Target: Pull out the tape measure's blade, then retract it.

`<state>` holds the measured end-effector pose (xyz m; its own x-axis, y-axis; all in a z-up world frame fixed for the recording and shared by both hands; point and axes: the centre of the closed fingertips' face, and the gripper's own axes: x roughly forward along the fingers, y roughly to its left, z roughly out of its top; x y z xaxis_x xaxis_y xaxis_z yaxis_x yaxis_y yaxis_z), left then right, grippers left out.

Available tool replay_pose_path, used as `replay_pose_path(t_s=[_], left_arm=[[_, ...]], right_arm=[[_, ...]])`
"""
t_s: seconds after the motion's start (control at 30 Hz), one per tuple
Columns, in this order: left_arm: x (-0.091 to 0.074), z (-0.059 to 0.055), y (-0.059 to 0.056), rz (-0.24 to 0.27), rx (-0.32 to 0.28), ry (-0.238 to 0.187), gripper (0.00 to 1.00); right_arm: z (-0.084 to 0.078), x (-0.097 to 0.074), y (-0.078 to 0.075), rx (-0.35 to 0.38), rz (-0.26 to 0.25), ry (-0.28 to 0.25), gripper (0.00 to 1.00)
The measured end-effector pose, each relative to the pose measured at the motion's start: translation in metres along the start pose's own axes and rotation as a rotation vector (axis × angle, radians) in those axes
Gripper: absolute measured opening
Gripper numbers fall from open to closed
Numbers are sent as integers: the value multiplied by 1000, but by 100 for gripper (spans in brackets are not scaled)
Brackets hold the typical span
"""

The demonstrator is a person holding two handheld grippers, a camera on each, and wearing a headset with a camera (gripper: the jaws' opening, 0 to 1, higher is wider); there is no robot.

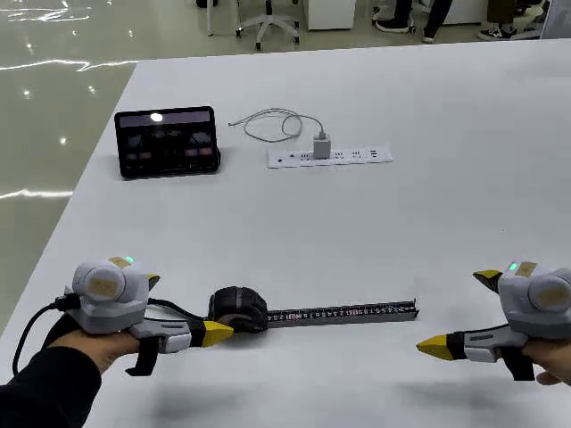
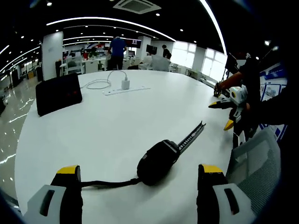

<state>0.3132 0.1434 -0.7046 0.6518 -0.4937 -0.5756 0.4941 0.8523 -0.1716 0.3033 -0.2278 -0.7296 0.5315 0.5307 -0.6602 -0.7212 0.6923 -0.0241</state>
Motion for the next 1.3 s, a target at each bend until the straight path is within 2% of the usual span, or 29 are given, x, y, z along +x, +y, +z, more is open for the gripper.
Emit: replay_pose_path(t_s=[0.03, 0.1, 0.2, 0.3, 0.43, 0.47, 0.57, 0.63, 0.73, 0.8, 0.83, 0.9, 1.03, 1.3], left_arm=[[-3, -4, 0, -1, 16, 16, 100], [-10, -7, -1, 14, 47, 8, 100], [-19, -13, -5, 8, 40, 8, 100], [-28, -20, -14, -8, 58, 12, 100], [-37, -28, -13, -7, 61, 26, 100], [-41, -30, -12, -4, 61, 26, 100], [-50, -29, -7, 11, 73, 14, 100], [-55, -25, -1, 29, 78, -5, 100], [-62, -18, 1, 49, 77, -16, 100], [-64, -11, 1, 48, 69, -46, 100], [-64, -10, 1, 48, 68, -45, 100], [-65, -7, -3, 50, 101, -45, 100], [-64, -9, -9, 36, 113, -33, 100], [-61, -17, -10, 32, 98, -24, 100]], right_arm=[[0, -3, 0, 5, -3, -2, 100], [-1, -9, -1, 32, -12, -18, 100], [-7, -18, -3, 31, -20, -22, 100], [-11, -30, -4, 20, -36, -30, 100], [-17, -41, 0, 11, -41, -30, 100], [-16, -45, 4, 17, -29, -42, 100], [-17, -52, 8, 28, -28, -47, 100], [-15, -55, 16, 30, -23, -55, 100], [-15, -61, 22, 23, -34, -49, 100], [-17, -63, 23, 29, -36, -53, 100], [-20, -65, 24, 26, -38, -51, 100], [-24, -70, 26, 24, -44, -55, 100], [-34, -74, 24, 31, -48, -36, 100], [-35, -78, 26, 46, -54, -34, 100]])
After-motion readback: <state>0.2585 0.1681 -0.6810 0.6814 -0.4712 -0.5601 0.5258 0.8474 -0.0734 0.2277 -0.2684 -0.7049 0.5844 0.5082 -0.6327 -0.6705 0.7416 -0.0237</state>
